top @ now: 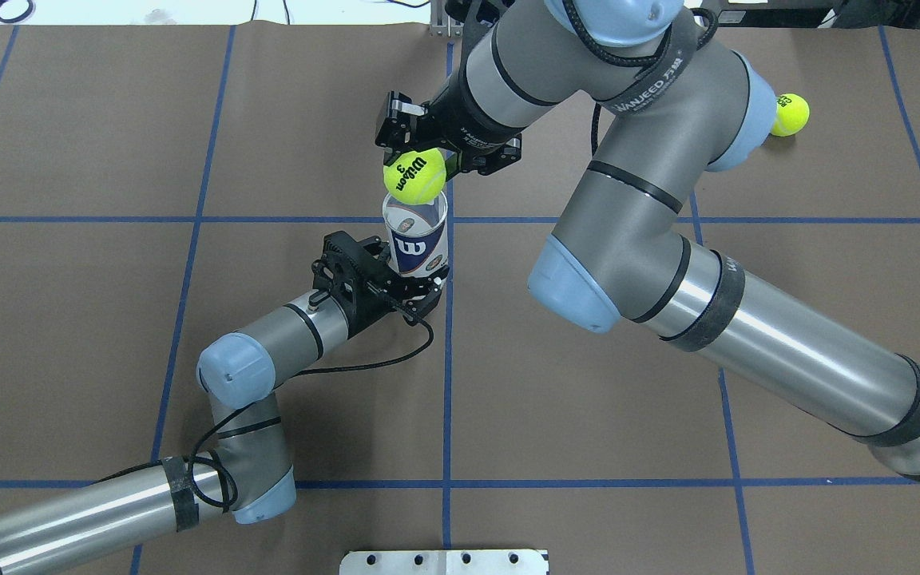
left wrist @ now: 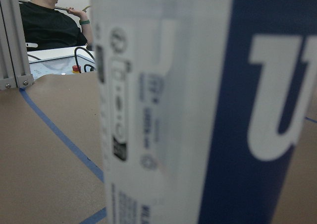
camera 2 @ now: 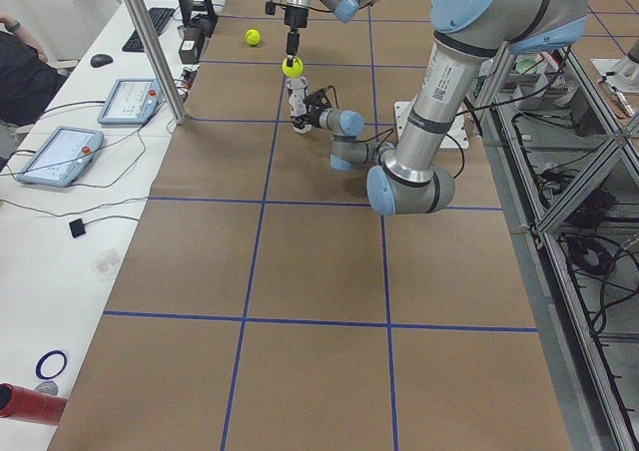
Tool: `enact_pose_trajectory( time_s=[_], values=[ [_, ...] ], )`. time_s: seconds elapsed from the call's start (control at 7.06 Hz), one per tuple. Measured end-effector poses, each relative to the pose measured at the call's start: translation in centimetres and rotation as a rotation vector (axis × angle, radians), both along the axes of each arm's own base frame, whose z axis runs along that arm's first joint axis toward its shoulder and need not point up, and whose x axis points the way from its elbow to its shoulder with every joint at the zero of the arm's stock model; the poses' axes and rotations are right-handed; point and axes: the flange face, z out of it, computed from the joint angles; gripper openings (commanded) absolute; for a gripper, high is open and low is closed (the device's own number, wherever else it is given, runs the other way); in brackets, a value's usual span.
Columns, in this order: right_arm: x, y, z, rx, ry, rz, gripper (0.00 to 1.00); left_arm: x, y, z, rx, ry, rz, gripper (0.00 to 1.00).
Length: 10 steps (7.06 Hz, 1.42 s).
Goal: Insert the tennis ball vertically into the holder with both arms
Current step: 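Bring the held ball above the can's open top with the right gripper, then open the right gripper to drop the ball into the can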
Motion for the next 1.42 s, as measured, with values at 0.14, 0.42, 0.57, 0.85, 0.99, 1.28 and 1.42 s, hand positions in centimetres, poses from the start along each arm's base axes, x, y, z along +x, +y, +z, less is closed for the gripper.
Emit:
enact_pose_trajectory(
  time_s=[0.14, 0.42, 0.57, 0.85, 0.99, 1.28, 1.42],
  values=[
    [-0.5, 0.0, 0.2, 0.002, 0.005, 0.004, 0.22, 0.0, 0.0, 0.0, 0.000, 0.000, 0.000, 0.73],
    [-1.0, 0.1, 0.4, 0.012, -0.001, 0.007, 0.98, -0.1, -0.1, 0.0, 0.000, 0.000, -0.002, 0.73],
    [-1.0, 0.1, 0.4, 0.014, -0.003, 0.007, 0.98, -0.1, -0.1, 0.0, 0.001, -0.001, -0.003, 0.73],
    [-1.0, 0.2, 0.3, 0.015, -0.007, 0.007, 0.99, -0.1, -0.2, 0.0, 0.001, -0.001, -0.004, 0.73],
    [-0.8, 0.3, 0.1, 0.017, -0.012, 0.008, 0.97, -0.2, -0.2, 0.0, 0.001, -0.001, -0.004, 0.73],
    [-0.3, 0.5, -0.6, 0.011, -0.030, 0.016, 0.00, -0.2, -0.3, 0.0, 0.001, -0.001, -0.006, 0.73],
    [0.0, 0.6, -1.0, 0.005, -0.039, 0.021, 0.00, -0.2, -0.4, 0.0, 0.001, -0.002, -0.006, 0.73]
  ],
)
